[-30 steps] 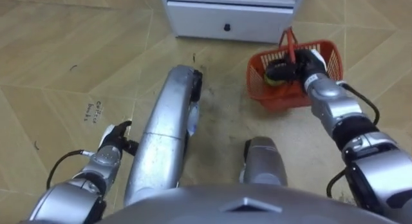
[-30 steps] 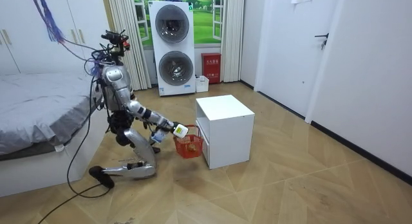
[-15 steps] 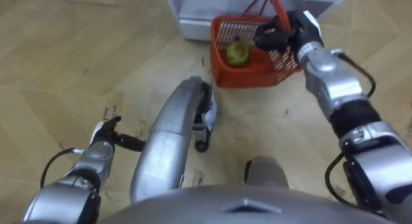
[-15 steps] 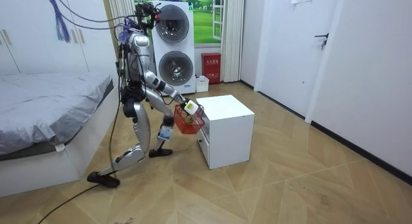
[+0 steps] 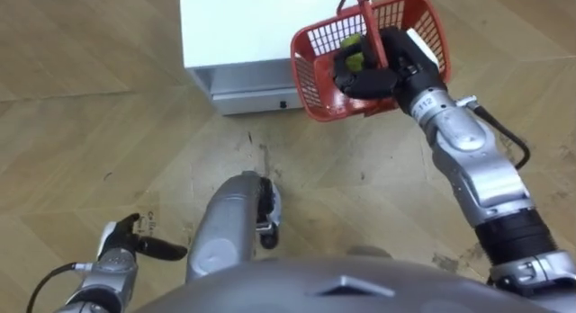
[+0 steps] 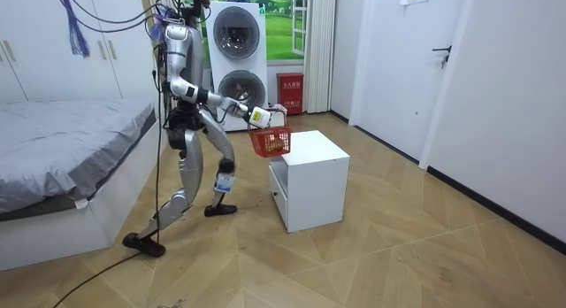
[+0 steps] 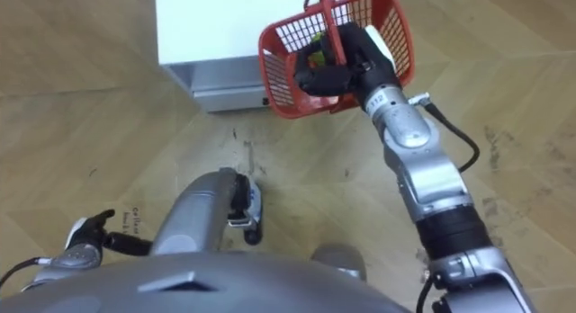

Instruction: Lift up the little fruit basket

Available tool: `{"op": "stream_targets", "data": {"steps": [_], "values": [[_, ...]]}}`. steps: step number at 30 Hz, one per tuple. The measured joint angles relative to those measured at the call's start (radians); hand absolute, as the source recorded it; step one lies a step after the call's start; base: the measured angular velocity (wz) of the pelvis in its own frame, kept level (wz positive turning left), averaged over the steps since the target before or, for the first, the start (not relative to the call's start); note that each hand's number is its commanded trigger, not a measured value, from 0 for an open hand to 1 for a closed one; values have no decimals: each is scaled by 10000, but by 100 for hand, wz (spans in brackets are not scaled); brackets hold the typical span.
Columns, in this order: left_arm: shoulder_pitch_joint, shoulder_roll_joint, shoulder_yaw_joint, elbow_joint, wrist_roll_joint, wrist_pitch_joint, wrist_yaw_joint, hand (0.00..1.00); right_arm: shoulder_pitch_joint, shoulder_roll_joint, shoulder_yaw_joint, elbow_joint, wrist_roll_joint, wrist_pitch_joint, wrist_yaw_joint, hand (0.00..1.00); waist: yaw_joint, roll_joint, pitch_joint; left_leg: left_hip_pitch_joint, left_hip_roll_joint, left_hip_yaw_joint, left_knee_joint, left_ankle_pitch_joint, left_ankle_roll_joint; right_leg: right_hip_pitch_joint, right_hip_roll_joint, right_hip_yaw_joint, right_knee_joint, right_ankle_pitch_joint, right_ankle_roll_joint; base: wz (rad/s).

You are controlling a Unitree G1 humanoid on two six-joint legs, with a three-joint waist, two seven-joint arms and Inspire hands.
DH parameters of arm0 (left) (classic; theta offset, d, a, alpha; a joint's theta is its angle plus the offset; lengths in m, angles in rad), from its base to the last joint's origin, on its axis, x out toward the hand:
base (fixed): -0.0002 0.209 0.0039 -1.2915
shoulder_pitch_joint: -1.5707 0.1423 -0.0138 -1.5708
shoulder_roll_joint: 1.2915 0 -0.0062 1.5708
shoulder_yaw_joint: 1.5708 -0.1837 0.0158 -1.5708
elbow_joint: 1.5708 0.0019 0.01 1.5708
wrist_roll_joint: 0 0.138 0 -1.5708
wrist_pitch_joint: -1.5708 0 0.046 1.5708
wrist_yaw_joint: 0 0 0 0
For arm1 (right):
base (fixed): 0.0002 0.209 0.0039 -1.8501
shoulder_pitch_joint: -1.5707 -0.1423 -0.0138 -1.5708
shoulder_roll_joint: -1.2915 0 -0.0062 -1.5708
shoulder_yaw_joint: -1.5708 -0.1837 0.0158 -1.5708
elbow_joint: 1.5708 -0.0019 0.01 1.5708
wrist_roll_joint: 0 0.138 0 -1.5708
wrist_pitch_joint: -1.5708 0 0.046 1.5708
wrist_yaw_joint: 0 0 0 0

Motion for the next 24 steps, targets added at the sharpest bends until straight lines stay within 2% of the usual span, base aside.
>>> {"op": "stream_targets", "data": {"steps": [1, 2, 3, 4, 5, 6, 7, 8, 9, 10, 11, 12, 13, 14, 15, 16, 19, 22, 24], "values": [[-29, 0, 41, 2, 6, 0, 12, 0, 81, 11, -1, -107, -18, -34, 15, 100, -30, 4, 2, 150, -83, -13, -138, 8, 15, -32, -14, 9, 173, 271, -28, 15], [-105, -1, 128, 6, -45, -20, 36, 0, 246, -3, -5, -306, -15, -182, 127, 100, -123, -7, 3, 473, -158, -28, -436, 38, 71, -175, -60, 44, 669, 988, -163, 20], [-125, -2, 161, 7, -311, -68, 91, 0, 337, 3, 10, -503, -15, -251, 261, 100, -152, -13, 13, 854, -295, -33, -776, 73, 121, -375, -139, 78, 1162, 1954, -187, 23], [-159, 6, 159, 2, -498, -73, 102, 0, 491, 25, 4, -626, -15, -420, 409, 100, -209, 26, 6, 1280, -395, -104, -1128, 93, 154, -525, -148, 89, 1516, 3124, -136, 13], [-206, 16, 144, 6, -536, -74, 107, 0, 583, 21, 3, -710, -27, -462, 454, 100, -226, 55, 8, 1500, -415, -152, -1317, 97, 162, -592, -135, 102, 1647, 3708, -136, 0], [-331, 29, 142, 4, -552, -78, 125, 0, 692, 18, 3, -872, -118, -508, 570, 100, -192, 86, 11, 1878, -399, -226, -1681, 100, 166, -921, -63, 100, 2000, 3760, -89, -3], [-453, 26, 136, 9, -536, -82, 159, 0, 681, 20, -10, -1018, -161, -507, 678, 100, -185, 148, 50, 2165, -356, -327, -1978, 134, 142, -1487, 161, 97, 2492, 2637, -257, 0], [-480, 8, 126, -1, -525, -116, 166, 0, 681, 0, -17, -1105, -161, -502, 726, 100, -171, 168, 61, 2321, -338, -362, -2129, 151, 141, -1799, 296, 56, 2647, 2096, -253, 0], [-552, -17, 50, -8, -516, -281, 173, 0, 678, -42, -14, -1318, -160, -495, 767, 100, -124, 232, 96, 2683, -254, -409, -2403, 169, 103, -2405, 600, 26, 2575, 1281, -222, 0], [-577, -18, -72, 6, -546, -391, 173, 0, 655, -28, -11, -1442, -135, -496, 811, 100, -144, 260, 93, 3056, -210, -558, -2714, 219, 15, -2861, 868, -77, 2006, 705, -228, 3], [-575, -28, -72, 12, -568, -457, 171, 0, 654, -35, -16, -1507, -127, -496, 837, 100, -175, 284, 103, 3247, -183, -622, -2895, 247, -31, -3011, 977, -127, 1526, 514, -260, 19], [-535, -49, -78, 18, -580, -599, 171, 0, 639, -45, -15, -1642, -157, -498, 850, 100, -177, 300, 113, 3584, -120, -690, -3185, 287, -107, -3174, 1130, -258, 218, 387, -348, 24], [-497, -58, -86, 21, -583, -653, 173, 0, 629, -38, -10, -1701, -192, -501, 847, 100, -185, 290, 103, 3727, -103, -759, -3288, 287, -158, -3203, 1157, -350, -611, 413, -384, 34], [-479, -58, -136, 39, -585, -675, 186, 0, 605, -41, -10, -1867, -252, -503, 810, 100, -211, 197, 65, 3927, -91, -896, -3337, 229, -297, -3175, 1266, -495, -2366, 832, -564, 40], [-428, -161, -263, 86, -587, -651, 271, 0, 603, -62, 4, -1884, -229, -506, 738, 100, -213, 332, -42, 4064, 32, -1069, -3331, 188, -453, -2878, 1381, -681, -2687, 1043, -719, 21], [-225, -199, -284, 116, -588, -666, 284, 0, 444, -58, 36, -1900, -205, -504, 710, 100, -4, 382, -57, 4256, 153, -1162, -3700, 306, -640, -2548, 1583, -841, -3153, 1216, -918, 0], [90, -184, -284, 215, -587, -630, 302, 0, 150, -79, 47, -1915, 18, -508, 605, 100, 35, 377, -54, 4938, 469, -1366, -4664, 520, -920, -1691, 1946, -1026, -4189, 1426, -1054, 15], [368, -222, -282, 209, -542, -524, 301, 0, -58, -52, 56, -1918, 28, -518, 523, 100, 108, 331, -65, 5401, 658, -1383, -5258, 606, -1010, -1195, 2173, -1161, -4830, 1520, -1103, 11], [465, -230, -282, 199, -538, -430, 301, 0, -96, -46, 106, -1913, 35, -518, 463, 100, 105, 302, -65, 5589, 681, -1403, -5438, 649, -1046, -911, 2240, -1208, -5142, 1531, -1097, 9]]}}
